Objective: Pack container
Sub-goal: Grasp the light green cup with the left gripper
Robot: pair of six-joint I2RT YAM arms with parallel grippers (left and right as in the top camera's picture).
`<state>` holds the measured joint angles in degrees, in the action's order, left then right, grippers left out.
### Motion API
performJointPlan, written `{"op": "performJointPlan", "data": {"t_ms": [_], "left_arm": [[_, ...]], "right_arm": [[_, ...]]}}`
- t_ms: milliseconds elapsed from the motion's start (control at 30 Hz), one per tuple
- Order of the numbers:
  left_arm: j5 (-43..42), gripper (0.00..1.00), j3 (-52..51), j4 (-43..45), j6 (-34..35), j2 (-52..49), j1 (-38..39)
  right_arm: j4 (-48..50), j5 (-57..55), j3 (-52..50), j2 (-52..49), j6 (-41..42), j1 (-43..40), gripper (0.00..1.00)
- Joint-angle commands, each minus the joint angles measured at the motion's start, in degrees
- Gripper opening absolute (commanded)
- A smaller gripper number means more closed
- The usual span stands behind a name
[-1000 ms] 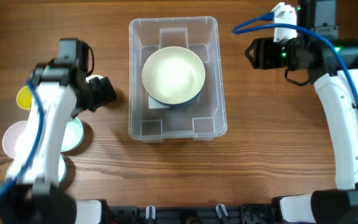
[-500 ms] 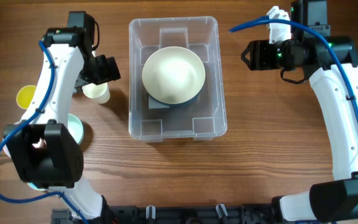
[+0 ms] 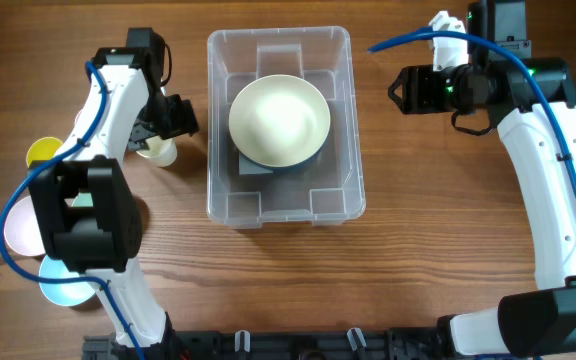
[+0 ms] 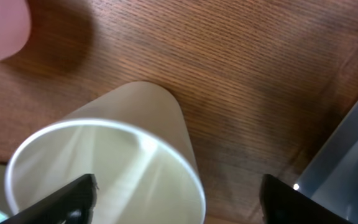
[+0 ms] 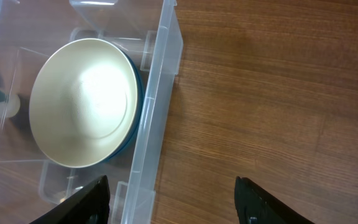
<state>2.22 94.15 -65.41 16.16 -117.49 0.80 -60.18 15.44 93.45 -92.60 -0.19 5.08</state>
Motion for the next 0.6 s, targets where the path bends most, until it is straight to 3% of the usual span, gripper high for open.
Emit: {"op": "performJointPlan", "data": {"t_ms": [0, 133, 300, 567], "left_arm": [[-1.0, 0.56, 1.1, 0.7, -0.3, -2.0, -0.2], [-1.2, 0.21, 1.1, 0.9, 0.0, -2.6, -0.2], [-1.1, 0.05, 1.1, 0.9, 1.0, -2.6, -0.2], [-1.1, 0.04, 5.4, -3.5, 0.9, 0.1, -0.2]], "right_arm": [[-0.1, 1.2, -0.5, -0.7, 0.6, -0.1, 0.65], [-0.1, 1.2, -0.5, -0.7, 0.6, -0.1, 0.65], [-0.2, 1.2, -0.5, -0.7, 0.6, -0.1, 0.65], [-0.1, 1.2, -0.5, -0.7, 0.6, -0.1, 0.64]]}}
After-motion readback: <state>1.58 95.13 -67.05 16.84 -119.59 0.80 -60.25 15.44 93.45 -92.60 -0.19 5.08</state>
